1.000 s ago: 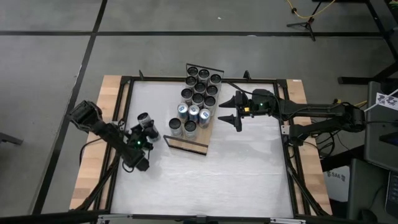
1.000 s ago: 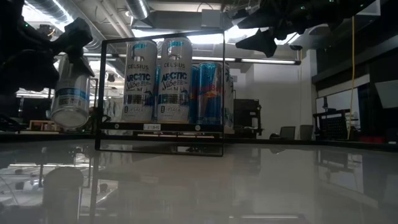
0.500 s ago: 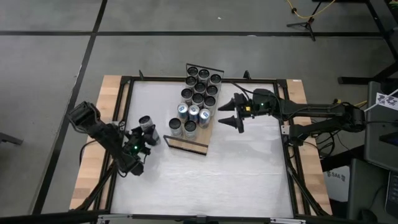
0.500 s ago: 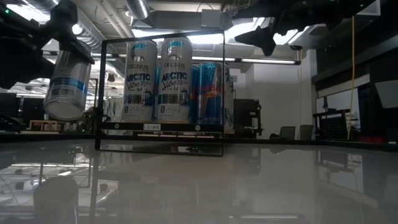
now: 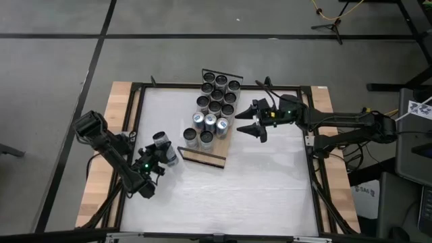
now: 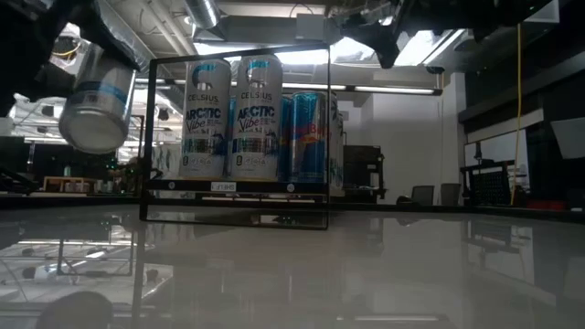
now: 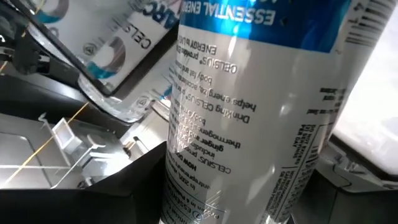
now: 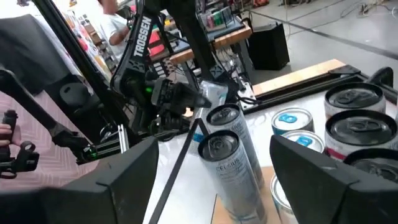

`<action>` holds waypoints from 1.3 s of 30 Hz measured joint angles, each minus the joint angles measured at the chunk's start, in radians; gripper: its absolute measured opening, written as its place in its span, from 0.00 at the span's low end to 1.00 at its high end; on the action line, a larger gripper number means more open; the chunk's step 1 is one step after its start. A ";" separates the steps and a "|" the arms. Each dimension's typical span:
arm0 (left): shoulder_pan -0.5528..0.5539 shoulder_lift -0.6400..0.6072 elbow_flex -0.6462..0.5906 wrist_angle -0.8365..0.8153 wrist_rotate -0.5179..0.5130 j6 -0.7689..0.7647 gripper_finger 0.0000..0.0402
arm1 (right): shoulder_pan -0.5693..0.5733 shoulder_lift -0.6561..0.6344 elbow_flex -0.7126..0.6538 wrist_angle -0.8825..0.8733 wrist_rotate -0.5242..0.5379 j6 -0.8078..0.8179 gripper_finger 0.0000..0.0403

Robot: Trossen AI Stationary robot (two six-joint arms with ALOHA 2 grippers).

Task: Place canned beverage on shelf
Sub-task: Move the blue soda can to the top right of the table

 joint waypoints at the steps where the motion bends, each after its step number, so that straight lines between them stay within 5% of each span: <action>1: -0.009 0.000 0.007 0.000 0.013 -0.001 0.61 | 0.000 0.000 0.000 0.001 0.000 0.000 0.75; 8: -0.090 0.000 0.045 0.000 0.125 -0.001 0.61 | 0.000 0.000 0.000 0.001 -0.001 0.098 0.75; 17: -0.175 0.000 0.161 0.002 0.126 -0.002 0.61 | 0.079 0.000 0.000 0.012 0.012 0.207 0.75; 25: -0.192 0.000 0.219 0.066 -0.042 0.030 0.61 | 0.229 0.000 0.000 0.057 0.137 0.336 0.75; 39: -0.053 0.000 0.238 0.522 -0.332 0.509 0.61 | 0.448 0.025 0.000 0.071 0.419 0.589 0.75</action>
